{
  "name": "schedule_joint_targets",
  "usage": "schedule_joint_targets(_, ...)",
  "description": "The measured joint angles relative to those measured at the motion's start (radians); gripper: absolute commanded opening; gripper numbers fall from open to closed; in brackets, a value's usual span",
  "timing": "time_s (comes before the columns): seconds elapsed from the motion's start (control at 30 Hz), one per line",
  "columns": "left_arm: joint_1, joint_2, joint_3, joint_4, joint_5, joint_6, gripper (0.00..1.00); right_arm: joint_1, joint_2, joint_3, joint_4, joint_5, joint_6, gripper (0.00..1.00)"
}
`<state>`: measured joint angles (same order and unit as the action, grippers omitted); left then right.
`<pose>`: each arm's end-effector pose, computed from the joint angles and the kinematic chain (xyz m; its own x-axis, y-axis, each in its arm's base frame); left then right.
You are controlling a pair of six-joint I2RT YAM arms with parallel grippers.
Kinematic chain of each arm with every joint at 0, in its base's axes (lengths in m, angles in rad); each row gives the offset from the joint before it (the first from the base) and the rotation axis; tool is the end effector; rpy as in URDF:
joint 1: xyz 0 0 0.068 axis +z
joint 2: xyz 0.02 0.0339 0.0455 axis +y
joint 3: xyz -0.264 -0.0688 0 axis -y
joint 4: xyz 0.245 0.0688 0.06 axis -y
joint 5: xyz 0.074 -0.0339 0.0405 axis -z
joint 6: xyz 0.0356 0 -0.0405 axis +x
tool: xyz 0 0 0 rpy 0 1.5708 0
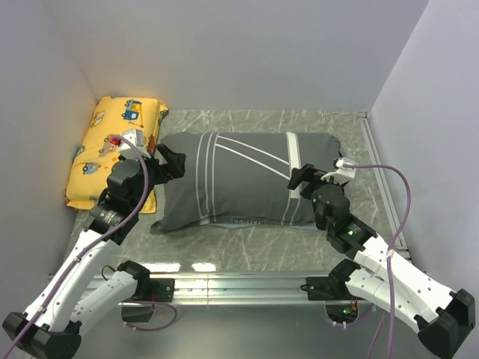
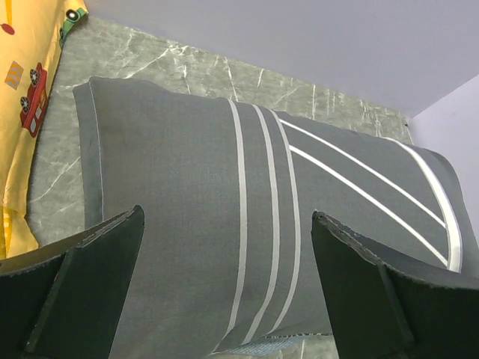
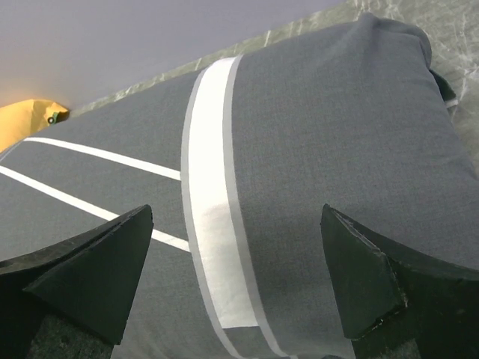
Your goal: Remove the pillowcase from the pillow
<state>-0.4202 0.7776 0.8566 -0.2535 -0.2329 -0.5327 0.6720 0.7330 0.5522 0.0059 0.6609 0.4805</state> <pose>0.1662 -0.0653 0.3590 -0.2327 -0.4372 -0.8687 0.0827 0.8811 -0.4656 0.1515 0.0926 0.2873 -0.1293 0.3634 -0.9226 0.0466 0.9316 0.3605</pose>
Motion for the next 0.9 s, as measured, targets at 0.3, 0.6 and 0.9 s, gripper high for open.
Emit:
schedule_joint_targets(0.3,0.000,-0.002,-0.006,0.000,0.027,0.022,0.99,0.000,0.004,0.005,-0.006,-0.021,-0.013,1.00)
schedule_joint_targets(0.6,0.000,-0.050,-0.094,-0.020,0.002,-0.074,0.99,0.000,0.046,0.066,-0.088,-0.106,-0.035,0.96)
schedule_joint_targets(0.9,0.000,-0.179,-0.339,-0.016,0.008,-0.174,0.99,0.000,-0.105,-0.004,-0.245,-0.186,0.071,0.95)
